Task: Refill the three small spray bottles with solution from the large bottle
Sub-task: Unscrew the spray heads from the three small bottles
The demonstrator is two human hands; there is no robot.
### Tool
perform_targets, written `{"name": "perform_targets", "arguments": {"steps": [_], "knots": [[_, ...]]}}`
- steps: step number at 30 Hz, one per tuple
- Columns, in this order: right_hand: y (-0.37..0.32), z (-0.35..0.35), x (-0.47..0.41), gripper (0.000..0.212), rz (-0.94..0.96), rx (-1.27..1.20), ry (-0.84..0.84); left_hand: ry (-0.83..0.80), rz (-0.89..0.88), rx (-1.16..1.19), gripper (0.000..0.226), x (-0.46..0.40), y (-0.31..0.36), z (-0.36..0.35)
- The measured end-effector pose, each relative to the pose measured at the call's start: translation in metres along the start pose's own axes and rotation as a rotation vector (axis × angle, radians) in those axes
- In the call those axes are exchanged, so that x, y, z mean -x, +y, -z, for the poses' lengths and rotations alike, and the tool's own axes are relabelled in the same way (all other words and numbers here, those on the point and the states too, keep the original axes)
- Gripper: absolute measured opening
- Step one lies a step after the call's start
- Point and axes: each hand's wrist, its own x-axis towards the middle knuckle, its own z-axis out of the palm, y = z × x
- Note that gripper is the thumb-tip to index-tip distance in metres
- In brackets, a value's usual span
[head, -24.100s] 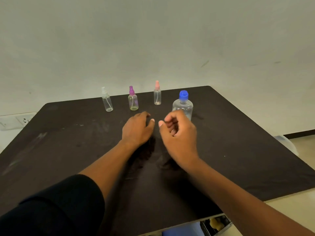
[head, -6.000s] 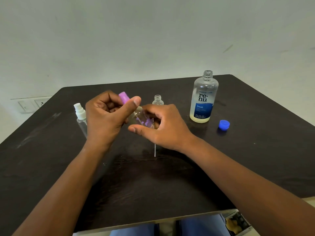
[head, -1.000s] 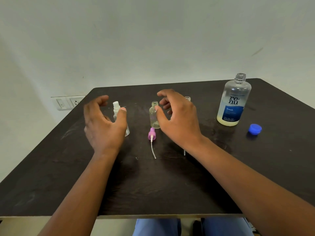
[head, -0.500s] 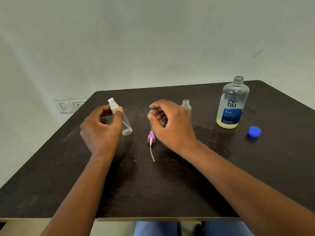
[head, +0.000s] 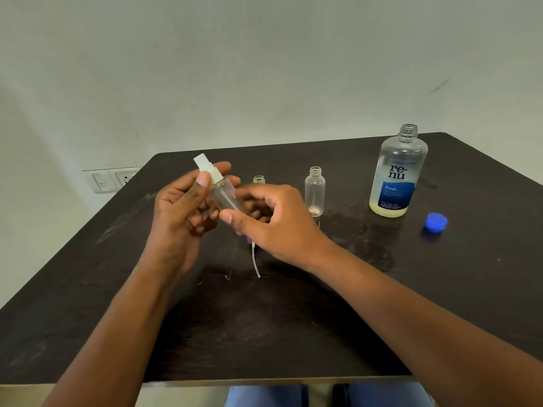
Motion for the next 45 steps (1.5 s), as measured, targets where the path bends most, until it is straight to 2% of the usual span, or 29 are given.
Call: {"name": "perform_targets", "arguments": {"steps": [2, 4, 11, 29, 43, 45], "knots": [[0.000, 0.000, 0.000, 0.028, -0.009, 0.016, -0.007, -0.004, 0.023, 0.027, 0.033, 0.002, 0.001, -0.002], [0.000, 0.000, 0.001, 0.028, -0.020, 0.033, -0.008, 0.000, 0.038, 0.033, 0.033, 0.002, -0.001, -0.001], [-0.003, 0.003, 0.000, 0.030, -0.006, 0.138, -0.005, -0.016, 0.011, 0.086, 0.048, -0.006, -0.006, 0.006], [-0.007, -0.001, 0.004, 0.025, 0.259, 0.482, 0.114, -0.033, 0.040, 0.081, 0.050, -0.002, 0.002, 0.003], [-0.003, -0.007, 0.007, 0.042, 0.356, 0.658, 0.186, 0.002, 0.034, 0.090, 0.045, 0.001, 0.007, -0.005], [-0.003, -0.010, 0.008, 0.044, 0.354, 0.685, 0.190, 0.010, 0.043, 0.094, 0.039, 0.001, 0.007, -0.005]]}}
